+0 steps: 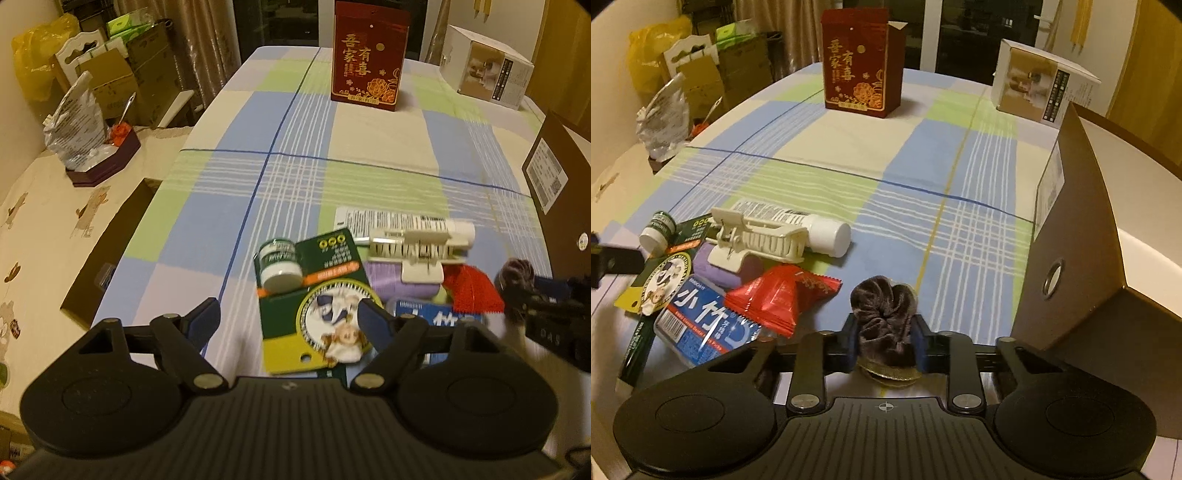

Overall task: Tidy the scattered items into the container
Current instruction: 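Grasp the green ointment jar with its card using the left tool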

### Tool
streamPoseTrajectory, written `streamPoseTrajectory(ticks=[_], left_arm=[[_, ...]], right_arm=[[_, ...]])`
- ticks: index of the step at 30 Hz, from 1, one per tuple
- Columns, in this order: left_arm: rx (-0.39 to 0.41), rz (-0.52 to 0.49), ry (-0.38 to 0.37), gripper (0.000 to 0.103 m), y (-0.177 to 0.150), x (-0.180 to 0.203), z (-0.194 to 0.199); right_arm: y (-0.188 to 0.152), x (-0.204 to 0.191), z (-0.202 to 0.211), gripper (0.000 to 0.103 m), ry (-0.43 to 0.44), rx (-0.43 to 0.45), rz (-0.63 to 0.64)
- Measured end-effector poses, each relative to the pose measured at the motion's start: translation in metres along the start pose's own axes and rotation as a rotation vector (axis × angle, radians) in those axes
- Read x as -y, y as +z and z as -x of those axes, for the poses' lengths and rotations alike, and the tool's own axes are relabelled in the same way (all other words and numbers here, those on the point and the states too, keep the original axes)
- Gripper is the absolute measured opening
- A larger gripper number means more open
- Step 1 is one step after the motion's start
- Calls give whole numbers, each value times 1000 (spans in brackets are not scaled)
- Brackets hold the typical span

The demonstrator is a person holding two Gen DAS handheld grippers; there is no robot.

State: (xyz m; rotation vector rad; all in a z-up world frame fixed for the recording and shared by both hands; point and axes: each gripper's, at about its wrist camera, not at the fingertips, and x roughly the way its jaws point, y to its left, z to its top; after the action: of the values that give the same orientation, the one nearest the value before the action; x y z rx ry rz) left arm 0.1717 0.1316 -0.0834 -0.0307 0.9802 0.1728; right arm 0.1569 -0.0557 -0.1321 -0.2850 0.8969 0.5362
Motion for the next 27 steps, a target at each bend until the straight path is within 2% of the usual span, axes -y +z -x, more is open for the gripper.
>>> streamPoseTrajectory(ticks=[9,12,16,19,22,27], left_arm=[[-15,26,-5,61,23,-11,-27],[-33,27,2,51,29,-14,-41],[-68,48,-23,50,33,-18,-54],[-89,49,-34,37,32,-17,-62],[-86,54,-53,30,32,-18,-61],[-70,47,-44,28,33,-17,-55]], right_arm=[[1,1,-1,30,10,-12,-5],[1,1,-3,30,11,-18,0],[1,0,-4,31,8,-22,10],[0,0,-4,31,11,-19,13],[1,0,-3,31,12,-15,11],[3,0,2,22,20,4,9]])
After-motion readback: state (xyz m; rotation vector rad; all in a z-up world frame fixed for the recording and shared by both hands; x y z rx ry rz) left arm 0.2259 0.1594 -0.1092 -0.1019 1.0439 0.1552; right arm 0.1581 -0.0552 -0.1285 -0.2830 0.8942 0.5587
